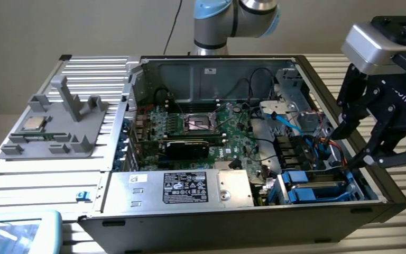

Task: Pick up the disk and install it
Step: 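Insert the first disk wire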

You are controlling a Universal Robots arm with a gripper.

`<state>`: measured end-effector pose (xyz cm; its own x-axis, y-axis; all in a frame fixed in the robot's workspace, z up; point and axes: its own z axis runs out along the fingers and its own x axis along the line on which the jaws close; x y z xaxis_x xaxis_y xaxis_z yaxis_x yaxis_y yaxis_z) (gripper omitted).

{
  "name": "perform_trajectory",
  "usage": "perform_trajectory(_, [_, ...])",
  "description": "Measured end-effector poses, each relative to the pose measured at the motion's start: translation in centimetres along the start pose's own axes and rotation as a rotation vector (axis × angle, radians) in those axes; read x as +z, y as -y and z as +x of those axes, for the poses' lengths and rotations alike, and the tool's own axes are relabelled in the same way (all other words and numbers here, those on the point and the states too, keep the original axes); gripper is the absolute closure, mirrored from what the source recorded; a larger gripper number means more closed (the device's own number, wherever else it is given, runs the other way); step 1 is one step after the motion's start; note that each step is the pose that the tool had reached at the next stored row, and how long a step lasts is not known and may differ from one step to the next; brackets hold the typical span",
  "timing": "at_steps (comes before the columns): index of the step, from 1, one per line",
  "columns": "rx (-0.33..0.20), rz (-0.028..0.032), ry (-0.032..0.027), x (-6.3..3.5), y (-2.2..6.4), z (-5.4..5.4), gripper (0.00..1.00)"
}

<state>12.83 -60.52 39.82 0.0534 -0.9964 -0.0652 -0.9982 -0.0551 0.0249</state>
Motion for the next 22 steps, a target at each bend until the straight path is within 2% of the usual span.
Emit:
perform_trajectory(5, [-0.042, -0.0026, 0.0011, 0.0, 0.42, 0.0, 0.48])
perform_trajectory(10, [-0.071, -0.0049, 0.0096, -0.01, 0.99, 0.1, 0.48])
perform_trajectory(11, [-0.071, -0.0102, 0.01, -0.02, 1.07, 0.1, 0.48])
perform_trajectory(15, [-0.071, -0.011, 0.01, -0.02, 1.12, 0.1, 0.48])
perform_trajectory(17, [-0.076, -0.0116, 0.0105, -0.02, 1.42, 0.1, 0.48])
perform_trajectory(20, [-0.098, -0.0128, 0.0193, -0.02, 1.71, 0.1, 0.48])
perform_trajectory(22, [-0.11, -0.0146, 0.0229, 0.04, 1.71, 0.1, 0.48])
